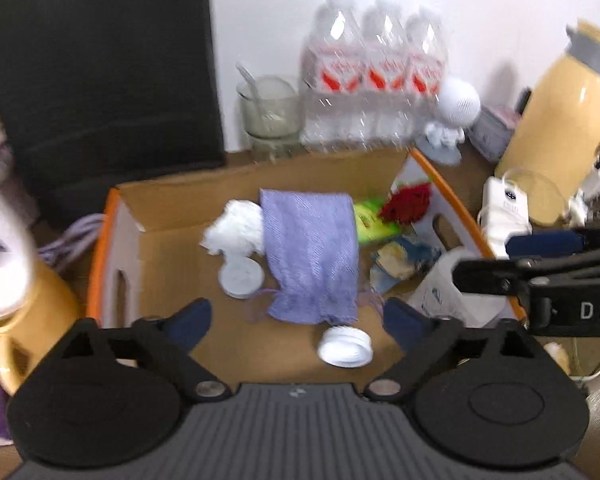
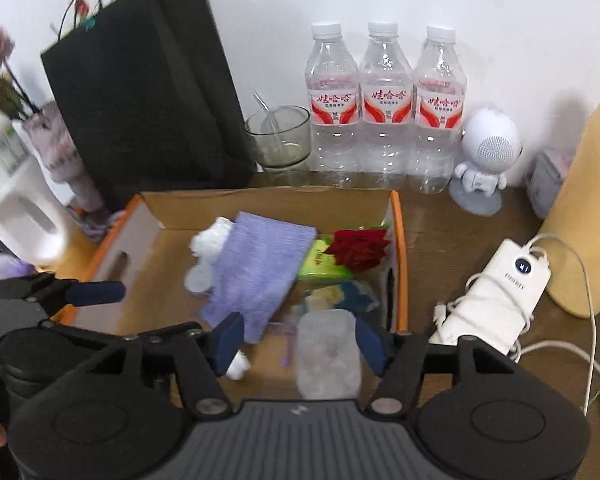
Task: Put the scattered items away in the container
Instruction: 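Carry the cap and tub over the box and open both grippers, then move both grippers back over the desk toward the wrappers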
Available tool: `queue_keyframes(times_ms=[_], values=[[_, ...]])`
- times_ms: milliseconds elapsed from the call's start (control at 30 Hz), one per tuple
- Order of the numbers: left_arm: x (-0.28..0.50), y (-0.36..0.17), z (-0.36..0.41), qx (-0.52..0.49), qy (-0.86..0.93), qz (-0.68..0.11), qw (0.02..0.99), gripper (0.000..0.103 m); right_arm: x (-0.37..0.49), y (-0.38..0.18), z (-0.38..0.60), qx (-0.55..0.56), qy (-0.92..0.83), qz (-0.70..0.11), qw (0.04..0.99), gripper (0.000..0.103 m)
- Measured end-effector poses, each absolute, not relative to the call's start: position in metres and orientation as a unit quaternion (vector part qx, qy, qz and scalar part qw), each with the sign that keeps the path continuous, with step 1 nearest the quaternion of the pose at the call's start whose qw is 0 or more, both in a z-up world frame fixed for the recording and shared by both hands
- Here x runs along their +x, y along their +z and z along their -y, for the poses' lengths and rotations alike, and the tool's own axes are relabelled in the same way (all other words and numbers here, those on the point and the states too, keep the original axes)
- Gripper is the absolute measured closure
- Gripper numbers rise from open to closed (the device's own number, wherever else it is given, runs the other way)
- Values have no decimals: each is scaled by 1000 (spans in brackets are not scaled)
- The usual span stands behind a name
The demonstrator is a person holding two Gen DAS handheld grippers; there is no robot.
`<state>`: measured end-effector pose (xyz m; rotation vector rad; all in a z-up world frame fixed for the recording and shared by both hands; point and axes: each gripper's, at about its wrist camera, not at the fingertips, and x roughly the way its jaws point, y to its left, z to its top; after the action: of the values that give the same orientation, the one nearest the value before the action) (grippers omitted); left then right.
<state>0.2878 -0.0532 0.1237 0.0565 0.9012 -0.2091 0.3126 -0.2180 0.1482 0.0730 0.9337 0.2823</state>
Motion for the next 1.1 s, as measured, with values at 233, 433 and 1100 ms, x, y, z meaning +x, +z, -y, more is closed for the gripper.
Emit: queue_keyframes(times_ms=[233,433,1100], values=[[260,169,21,-31,-24,-424,905,0,287,192,215,47,133,-434,890,26],[214,184,27,-3,-21,-392,920,0,254,194,209,45,147,-420,894,24],[49,129,7,-11,-12,-180,984,0,91,148,201,41,221,-189,956,15]])
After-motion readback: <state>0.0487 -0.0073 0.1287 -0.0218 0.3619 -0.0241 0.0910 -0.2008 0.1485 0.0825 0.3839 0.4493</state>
